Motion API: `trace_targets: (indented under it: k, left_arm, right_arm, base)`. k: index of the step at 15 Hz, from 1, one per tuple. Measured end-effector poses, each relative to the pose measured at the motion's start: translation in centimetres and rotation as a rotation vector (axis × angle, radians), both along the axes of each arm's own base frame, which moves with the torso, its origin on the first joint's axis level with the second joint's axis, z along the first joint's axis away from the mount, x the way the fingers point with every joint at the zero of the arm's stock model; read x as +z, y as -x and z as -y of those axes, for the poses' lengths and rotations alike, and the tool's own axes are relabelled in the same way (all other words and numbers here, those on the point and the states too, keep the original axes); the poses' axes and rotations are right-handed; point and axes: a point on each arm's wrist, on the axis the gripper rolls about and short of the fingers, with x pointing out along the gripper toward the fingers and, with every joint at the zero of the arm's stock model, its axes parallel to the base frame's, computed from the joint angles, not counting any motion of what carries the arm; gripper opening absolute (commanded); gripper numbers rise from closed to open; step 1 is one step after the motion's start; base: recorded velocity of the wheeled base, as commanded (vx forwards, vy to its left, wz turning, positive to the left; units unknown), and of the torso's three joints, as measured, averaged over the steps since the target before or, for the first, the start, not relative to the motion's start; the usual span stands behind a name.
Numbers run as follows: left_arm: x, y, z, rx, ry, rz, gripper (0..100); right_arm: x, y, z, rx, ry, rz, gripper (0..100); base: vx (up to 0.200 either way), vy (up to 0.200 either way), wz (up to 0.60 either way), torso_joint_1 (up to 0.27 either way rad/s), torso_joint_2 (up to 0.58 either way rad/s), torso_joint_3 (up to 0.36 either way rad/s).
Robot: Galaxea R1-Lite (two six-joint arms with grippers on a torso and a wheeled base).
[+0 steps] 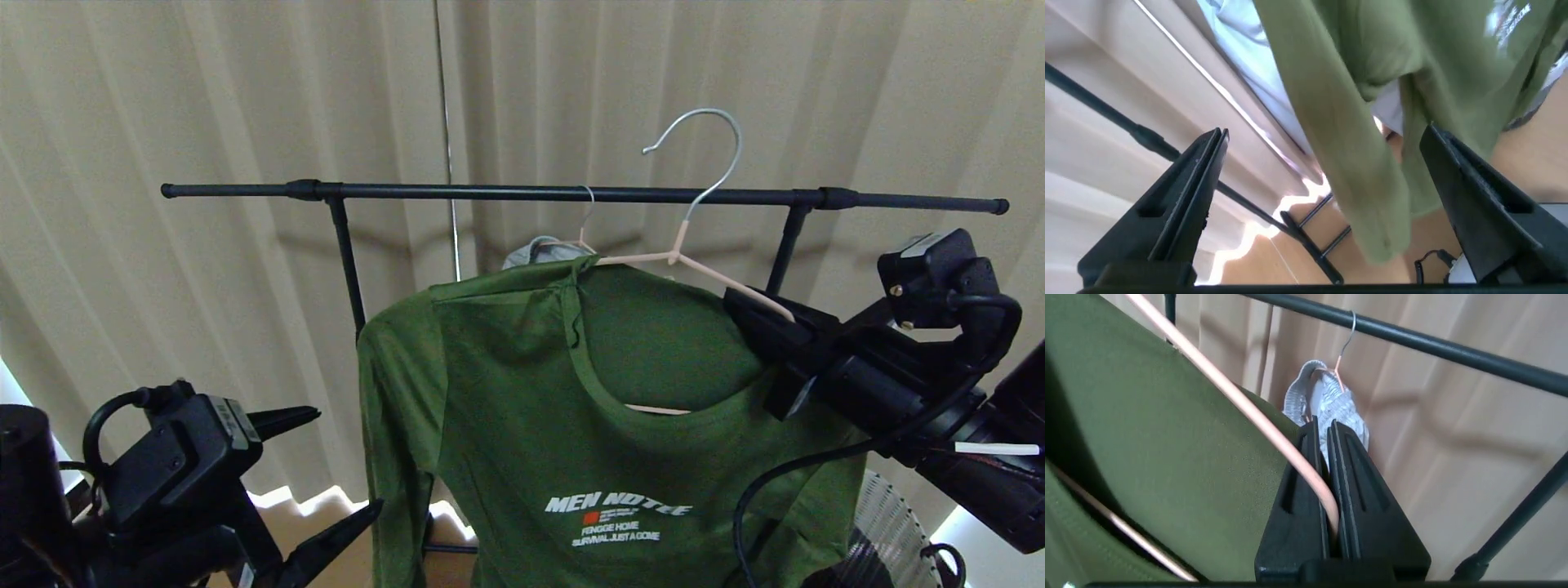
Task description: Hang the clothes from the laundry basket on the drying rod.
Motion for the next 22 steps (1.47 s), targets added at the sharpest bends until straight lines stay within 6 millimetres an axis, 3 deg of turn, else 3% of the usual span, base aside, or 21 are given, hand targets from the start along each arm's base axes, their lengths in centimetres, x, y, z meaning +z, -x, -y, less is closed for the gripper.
trace_targets:
  k: [1, 2, 11, 15, 22]
  left_arm:
    - [-0.1, -0.4, 0.2, 0.001, -0.004, -0.008, 100]
    - [-0.1, -0.9, 0.3, 0.003, -0.008, -0.017, 0]
    - [0.1, -3.5, 1.4, 0.029, -0.014, -0.002, 0]
    - [0.0, -3.7, -0.3, 0.181, -0.056, 0.021, 0]
    - [-0.5, -1.8, -3.1, 0.295, -0.087, 0.035, 0]
  right_arm:
    - [0.0, 0.0, 0.0, 0.0, -0.001, 0.001, 0]
    - [0.1, 0.0, 0.0, 0.001, -0.001, 0.003, 0]
    - [0.7, 0.4, 0.3, -0.001, -0.016, 0.028, 0]
    - [0.8, 0.3, 0.7, -0.02, -0.016, 0.035, 0]
    - [1.1, -0.2, 1.8, -0.074, -0.018, 0.045, 0]
  base:
    - [0.0, 0.0, 0.0, 0.0, 0.0, 0.0]
    - [0.0, 0.0, 0.0, 0.0, 0.0, 0.0]
    - [0.0, 0.0, 0.0, 0.0, 0.0, 0.0]
    - [0.0, 0.0, 0.0, 0.0, 0.0, 0.0]
    - [0.0, 0.0, 0.0, 0.0, 0.0, 0.0]
